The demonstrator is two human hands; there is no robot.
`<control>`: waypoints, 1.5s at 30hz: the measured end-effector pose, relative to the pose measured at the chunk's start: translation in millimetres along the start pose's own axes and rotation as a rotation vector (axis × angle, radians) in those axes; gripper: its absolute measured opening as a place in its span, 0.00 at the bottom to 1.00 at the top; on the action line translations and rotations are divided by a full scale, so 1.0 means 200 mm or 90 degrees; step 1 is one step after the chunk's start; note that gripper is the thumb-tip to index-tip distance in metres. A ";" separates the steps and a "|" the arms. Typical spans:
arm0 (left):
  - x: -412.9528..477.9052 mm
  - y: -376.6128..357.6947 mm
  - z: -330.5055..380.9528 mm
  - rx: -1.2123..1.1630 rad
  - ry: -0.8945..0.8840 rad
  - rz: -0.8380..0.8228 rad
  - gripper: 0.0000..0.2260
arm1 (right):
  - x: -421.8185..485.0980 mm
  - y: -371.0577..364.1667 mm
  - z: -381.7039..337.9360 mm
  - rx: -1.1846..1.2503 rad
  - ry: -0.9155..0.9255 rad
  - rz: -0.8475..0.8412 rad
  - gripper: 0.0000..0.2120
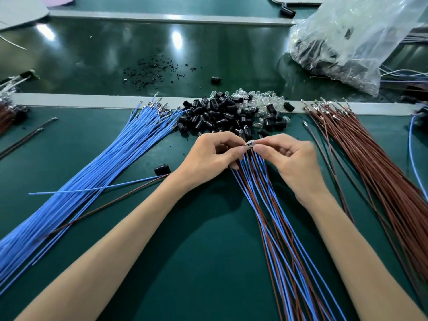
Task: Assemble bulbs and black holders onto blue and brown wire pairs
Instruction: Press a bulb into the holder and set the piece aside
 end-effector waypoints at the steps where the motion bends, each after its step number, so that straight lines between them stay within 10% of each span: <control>1: 0.00 -0.01 0.00 0.008 -0.006 -0.003 0.05 | 0.00 0.00 -0.01 -0.019 0.014 -0.006 0.05; 45: -0.02 -0.01 0.04 0.157 -0.120 0.049 0.01 | -0.02 -0.01 0.06 0.145 -0.058 -0.038 0.05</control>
Point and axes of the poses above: each hand's wrist, its own x-axis towards the middle knuckle, its own y-axis out of the back of the hand, z = x × y, the point moved 4 cm from there along x, towards the middle knuckle, and after that the axes turned 3 degrees about -z, right-handed, at the moved point
